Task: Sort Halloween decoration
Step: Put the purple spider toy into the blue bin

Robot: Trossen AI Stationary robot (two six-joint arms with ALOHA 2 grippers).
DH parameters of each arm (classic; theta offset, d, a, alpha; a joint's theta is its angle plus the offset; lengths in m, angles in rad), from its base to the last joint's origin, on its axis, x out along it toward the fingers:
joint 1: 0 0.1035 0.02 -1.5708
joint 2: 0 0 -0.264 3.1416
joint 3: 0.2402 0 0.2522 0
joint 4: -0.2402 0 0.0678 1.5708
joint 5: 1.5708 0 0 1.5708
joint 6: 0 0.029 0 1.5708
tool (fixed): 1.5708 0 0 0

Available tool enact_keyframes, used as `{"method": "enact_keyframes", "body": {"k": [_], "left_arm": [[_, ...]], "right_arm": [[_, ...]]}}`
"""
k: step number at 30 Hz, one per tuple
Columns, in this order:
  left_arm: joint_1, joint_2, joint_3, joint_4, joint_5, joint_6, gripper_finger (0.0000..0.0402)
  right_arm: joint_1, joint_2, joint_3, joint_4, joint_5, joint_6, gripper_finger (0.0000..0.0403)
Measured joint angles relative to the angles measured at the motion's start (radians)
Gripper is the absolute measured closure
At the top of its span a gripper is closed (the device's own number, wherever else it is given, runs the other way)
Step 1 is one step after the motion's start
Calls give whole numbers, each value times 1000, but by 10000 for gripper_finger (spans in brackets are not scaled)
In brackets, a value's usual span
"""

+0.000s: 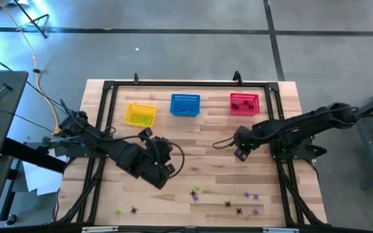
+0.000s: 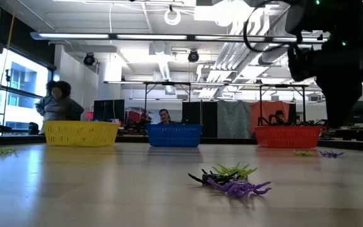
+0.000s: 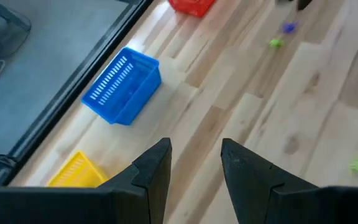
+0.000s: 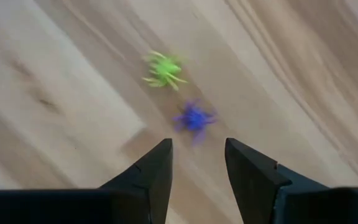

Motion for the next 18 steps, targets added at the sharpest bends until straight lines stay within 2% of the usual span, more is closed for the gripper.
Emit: {"method": "enact_keyframes", "body": {"k": [11, 18], "left_arm": [[-70, 0, 0, 0, -10, -177, 271], [-69, 0, 0, 0, -10, -265, 271]], "right_arm": [[18, 169, -75, 163, 34, -61, 259], [18, 209, -112, 203, 47, -100, 259]]}}
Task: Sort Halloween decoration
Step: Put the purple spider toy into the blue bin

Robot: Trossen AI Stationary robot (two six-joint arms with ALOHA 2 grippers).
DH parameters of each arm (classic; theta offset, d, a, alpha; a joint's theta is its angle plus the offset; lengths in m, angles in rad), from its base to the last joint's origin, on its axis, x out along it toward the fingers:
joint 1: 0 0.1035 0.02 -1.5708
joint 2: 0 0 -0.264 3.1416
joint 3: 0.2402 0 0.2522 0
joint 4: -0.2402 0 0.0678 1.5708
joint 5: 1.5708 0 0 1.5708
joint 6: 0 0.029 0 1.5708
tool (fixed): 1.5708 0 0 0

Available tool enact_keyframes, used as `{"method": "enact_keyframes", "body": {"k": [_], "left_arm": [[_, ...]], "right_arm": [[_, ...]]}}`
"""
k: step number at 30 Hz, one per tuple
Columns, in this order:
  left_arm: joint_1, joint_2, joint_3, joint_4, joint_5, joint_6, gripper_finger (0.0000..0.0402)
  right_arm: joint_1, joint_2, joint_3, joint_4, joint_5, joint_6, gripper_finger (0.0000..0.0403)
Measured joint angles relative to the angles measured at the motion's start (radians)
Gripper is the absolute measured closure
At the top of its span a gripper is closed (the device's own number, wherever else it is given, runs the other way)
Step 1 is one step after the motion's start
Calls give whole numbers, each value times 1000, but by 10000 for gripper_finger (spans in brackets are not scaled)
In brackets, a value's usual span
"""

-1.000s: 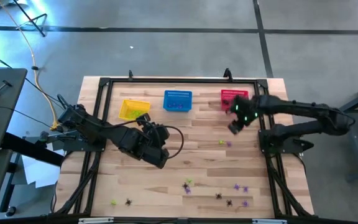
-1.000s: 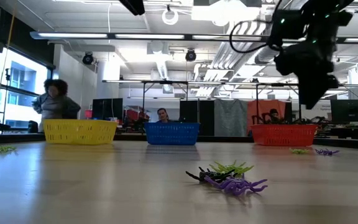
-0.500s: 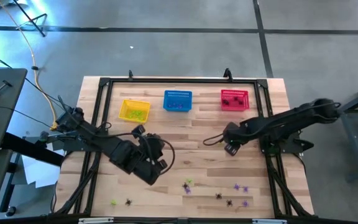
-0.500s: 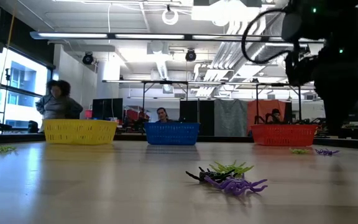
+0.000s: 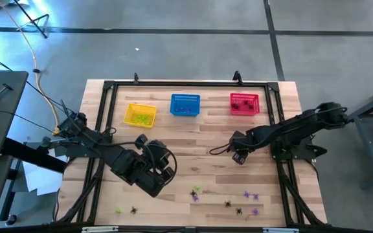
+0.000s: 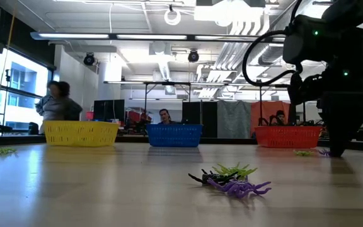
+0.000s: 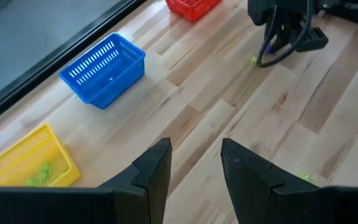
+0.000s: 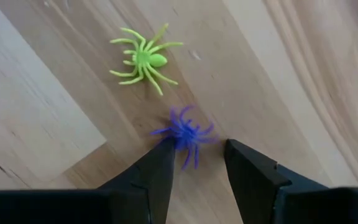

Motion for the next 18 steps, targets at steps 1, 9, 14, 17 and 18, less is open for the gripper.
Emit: {"method": "enact_keyframes", "body": {"k": [1, 9, 14, 17, 18], "left_arm": [[2, 0, 0, 0, -4, -11, 271], [13, 0, 0, -4, -28, -85, 271], [2, 0, 0, -5, -27, -95, 271], [-15, 0, 0, -5, -18, -96, 271], [-22, 0, 0, -5, -15, -95, 271]], "right_arm": [[0, 0, -1, 3, 1, -1, 259], [0, -8, -7, 14, -28, -47, 353], [-4, -8, -5, 20, -75, -89, 391], [-4, -20, 14, 3, -95, -108, 400], [-4, -28, 25, -4, -102, -108, 400]]}}
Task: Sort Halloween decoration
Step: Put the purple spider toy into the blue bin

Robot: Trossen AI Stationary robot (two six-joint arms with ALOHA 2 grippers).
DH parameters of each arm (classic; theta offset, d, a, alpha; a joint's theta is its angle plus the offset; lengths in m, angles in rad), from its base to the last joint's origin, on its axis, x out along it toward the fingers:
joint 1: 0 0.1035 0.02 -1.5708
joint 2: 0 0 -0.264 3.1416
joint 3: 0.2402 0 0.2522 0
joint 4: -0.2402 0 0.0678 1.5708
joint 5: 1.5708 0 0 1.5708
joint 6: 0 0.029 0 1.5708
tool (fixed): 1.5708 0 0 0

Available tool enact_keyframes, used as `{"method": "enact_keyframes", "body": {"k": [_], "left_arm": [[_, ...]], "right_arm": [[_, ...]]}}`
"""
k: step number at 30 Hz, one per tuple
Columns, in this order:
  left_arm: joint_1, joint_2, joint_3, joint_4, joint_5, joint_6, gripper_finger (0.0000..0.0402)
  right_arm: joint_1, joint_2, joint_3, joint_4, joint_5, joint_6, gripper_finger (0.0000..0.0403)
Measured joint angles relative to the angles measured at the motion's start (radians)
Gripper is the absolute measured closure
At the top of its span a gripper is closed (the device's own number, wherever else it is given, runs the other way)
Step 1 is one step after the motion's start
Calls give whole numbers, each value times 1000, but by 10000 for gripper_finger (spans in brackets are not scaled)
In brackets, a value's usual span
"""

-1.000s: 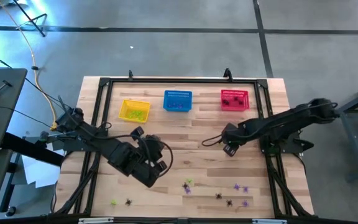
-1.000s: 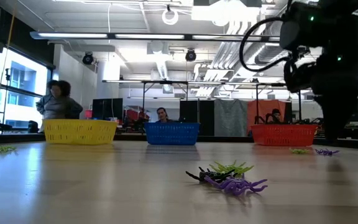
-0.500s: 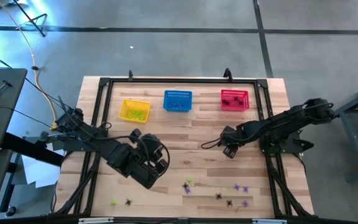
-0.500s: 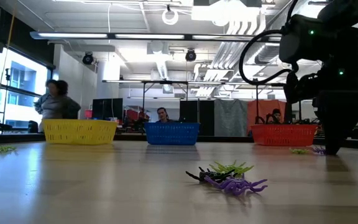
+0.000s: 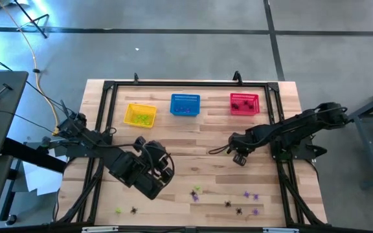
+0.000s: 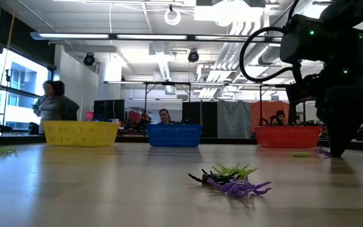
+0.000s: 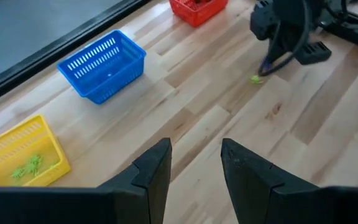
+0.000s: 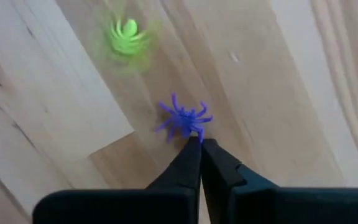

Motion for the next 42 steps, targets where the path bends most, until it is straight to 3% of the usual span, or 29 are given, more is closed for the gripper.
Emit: {"method": "enact_keyframes", "body": {"k": [10, 19, 24, 32, 37, 42], "left_arm": [[-62, 0, 0, -6, -13, 13, 271], [-117, 0, 0, -13, -9, 61, 271], [-148, 0, 0, -66, -9, 43, 271], [-176, 0, 0, -191, -26, -50, 271], [-175, 0, 0, -233, -58, -47, 271], [-173, 0, 0, -235, -89, 1, 271]], "right_arm": [[5, -68, 140, -62, -86, 1, 402], [-3, -62, 154, 194, -84, 22, 403], [-86, -51, 155, 398, -79, 27, 403], [-304, 124, 192, 701, -166, -14, 403], [-395, 287, 368, 685, -168, -115, 403], [-436, 449, 604, 551, -161, -228, 403]]}}
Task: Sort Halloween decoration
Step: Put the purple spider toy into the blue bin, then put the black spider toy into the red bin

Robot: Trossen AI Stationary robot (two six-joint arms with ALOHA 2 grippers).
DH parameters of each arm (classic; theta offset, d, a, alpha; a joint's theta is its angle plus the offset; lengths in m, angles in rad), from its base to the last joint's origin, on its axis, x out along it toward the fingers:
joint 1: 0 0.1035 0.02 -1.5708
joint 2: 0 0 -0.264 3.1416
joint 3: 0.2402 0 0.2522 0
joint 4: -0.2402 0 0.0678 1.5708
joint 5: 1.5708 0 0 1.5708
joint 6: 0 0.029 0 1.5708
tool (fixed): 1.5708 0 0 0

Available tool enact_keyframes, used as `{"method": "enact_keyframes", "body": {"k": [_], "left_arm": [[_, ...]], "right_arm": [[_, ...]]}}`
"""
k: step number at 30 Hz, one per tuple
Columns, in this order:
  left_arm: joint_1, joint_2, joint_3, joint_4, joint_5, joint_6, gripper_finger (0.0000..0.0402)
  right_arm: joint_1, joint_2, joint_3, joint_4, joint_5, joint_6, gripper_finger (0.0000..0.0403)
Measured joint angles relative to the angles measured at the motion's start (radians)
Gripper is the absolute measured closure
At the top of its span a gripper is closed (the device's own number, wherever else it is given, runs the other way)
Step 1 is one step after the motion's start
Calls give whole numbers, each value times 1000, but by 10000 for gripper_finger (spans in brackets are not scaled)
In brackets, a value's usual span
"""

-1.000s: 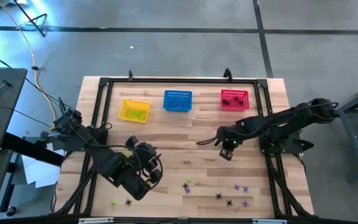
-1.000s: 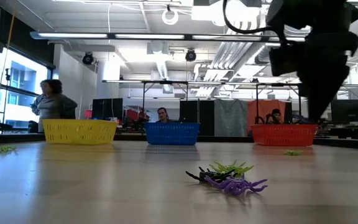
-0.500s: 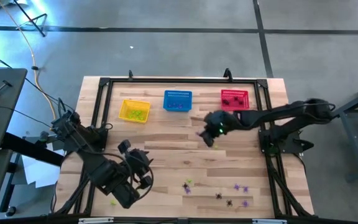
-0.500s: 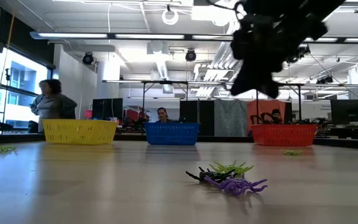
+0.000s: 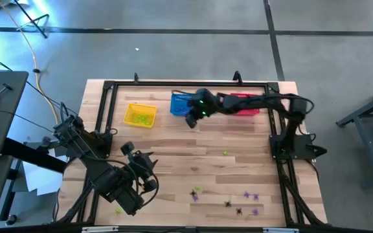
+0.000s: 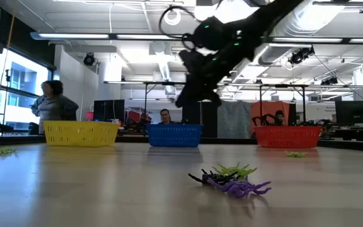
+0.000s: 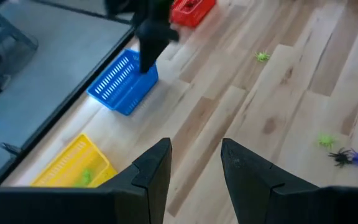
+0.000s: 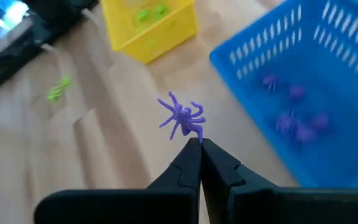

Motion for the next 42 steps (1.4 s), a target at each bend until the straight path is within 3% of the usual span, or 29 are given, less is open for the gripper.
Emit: {"method": "enact_keyframes", "body": {"k": [9, 23, 35, 39, 42], "left_arm": [[1, 0, 0, 0, -5, 86, 271], [1, 0, 0, 0, -21, 130, 271], [1, 0, 0, 0, -21, 115, 271], [1, 0, 0, 0, -20, 115, 271], [1, 0, 0, 0, -19, 114, 271]], "right_arm": [[-53, 200, 274, -228, 142, -129, 403], [-94, 225, 300, -272, 157, -175, 401], [-112, 213, 301, -326, 110, -195, 303], [-130, 168, 366, -508, 33, -200, 290], [-119, 113, 421, -669, 32, -220, 289]]}}
